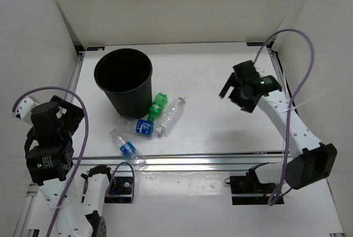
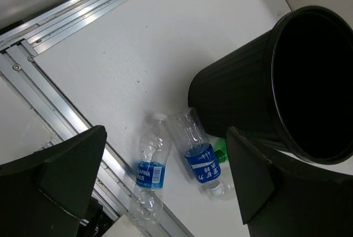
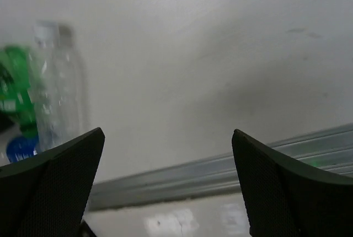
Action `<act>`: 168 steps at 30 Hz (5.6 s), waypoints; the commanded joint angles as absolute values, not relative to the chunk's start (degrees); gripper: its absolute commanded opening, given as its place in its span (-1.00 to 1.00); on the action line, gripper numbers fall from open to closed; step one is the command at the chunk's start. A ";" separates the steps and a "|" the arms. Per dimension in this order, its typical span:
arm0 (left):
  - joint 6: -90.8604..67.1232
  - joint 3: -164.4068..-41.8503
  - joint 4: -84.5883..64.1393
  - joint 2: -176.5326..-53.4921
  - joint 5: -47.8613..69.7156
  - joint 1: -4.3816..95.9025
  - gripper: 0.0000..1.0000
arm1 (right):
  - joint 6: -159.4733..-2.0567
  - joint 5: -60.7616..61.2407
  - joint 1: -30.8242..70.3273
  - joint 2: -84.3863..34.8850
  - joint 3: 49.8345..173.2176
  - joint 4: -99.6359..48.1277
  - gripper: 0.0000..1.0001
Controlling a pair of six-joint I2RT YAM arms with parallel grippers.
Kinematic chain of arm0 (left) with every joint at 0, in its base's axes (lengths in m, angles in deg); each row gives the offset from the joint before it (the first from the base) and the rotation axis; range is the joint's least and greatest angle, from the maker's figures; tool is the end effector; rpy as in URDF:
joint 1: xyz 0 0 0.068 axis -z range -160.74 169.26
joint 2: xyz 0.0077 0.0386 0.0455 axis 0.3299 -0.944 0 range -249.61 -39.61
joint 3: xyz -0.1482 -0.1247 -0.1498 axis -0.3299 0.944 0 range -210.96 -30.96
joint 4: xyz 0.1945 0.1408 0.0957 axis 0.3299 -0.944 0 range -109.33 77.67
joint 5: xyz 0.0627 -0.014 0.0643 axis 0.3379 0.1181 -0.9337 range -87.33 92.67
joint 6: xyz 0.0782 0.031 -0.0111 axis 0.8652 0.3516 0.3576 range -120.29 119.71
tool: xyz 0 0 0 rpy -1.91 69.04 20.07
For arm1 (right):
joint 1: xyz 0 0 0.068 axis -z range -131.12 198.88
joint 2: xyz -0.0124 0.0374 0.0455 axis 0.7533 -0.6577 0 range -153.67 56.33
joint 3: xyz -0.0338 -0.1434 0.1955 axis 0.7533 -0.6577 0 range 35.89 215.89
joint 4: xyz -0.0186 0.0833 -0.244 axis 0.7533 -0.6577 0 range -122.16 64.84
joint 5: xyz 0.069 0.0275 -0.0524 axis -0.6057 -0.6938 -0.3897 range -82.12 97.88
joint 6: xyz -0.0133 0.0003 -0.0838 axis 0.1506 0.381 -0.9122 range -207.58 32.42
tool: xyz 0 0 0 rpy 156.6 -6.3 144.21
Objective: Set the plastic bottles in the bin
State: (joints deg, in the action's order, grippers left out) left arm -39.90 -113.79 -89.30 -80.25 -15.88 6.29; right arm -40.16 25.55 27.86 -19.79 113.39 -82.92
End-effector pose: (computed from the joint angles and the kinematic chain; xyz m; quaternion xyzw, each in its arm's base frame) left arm 0.0916 0.0454 0.3909 -0.4543 0.7510 0.0336 0.4779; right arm 0.2735 0.0808 0.2865 0.2592 0.9108 0.0391 0.3189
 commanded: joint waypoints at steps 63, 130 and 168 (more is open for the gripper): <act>-39.14 -94.95 -94.07 -82.15 14.00 7.04 1.00 | -68.30 3.83 -3.05 -68.74 183.99 -47.50 0.51; -56.71 -64.12 -59.15 -80.93 15.96 15.83 -0.03 | -63.41 -32.72 19.70 -33.05 155.34 -77.89 1.00; -37.62 -135.76 -64.00 -100.92 -26.07 30.86 1.00 | -44.52 -33.42 28.05 -42.52 126.77 -66.04 1.00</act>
